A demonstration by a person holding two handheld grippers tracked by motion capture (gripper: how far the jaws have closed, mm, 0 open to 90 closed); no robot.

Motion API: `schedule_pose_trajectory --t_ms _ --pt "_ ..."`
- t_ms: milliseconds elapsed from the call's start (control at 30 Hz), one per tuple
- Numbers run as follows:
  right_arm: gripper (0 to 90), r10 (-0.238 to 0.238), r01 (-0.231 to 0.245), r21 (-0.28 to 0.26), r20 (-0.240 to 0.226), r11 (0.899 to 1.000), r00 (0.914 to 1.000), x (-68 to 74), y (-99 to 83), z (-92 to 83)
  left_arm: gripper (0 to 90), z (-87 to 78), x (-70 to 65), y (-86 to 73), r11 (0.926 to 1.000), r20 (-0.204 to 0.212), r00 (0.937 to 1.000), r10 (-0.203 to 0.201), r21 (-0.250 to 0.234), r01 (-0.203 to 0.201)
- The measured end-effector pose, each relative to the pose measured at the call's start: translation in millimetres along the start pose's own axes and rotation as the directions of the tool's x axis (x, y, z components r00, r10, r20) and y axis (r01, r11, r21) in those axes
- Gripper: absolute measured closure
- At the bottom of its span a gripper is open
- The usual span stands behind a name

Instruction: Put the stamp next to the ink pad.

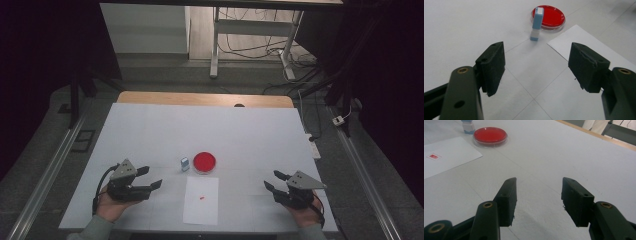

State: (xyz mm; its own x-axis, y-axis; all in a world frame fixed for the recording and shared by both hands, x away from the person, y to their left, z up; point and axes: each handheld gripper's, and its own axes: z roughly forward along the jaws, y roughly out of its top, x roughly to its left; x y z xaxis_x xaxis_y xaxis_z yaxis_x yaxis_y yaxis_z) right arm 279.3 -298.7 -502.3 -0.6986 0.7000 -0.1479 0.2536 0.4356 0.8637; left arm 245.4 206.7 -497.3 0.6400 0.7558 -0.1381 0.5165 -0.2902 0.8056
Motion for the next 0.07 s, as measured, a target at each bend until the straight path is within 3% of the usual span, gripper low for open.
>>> schedule_pose_trajectory --t_ms 67 --pt "45.8 0.000 0.000 0.000 0.000 1.000 1.0000 -0.3 0.0 -0.1 30.1 0.4 0.5 -0.3 1.0000 -0.001 1.0000 -0.001 0.001 0.001"
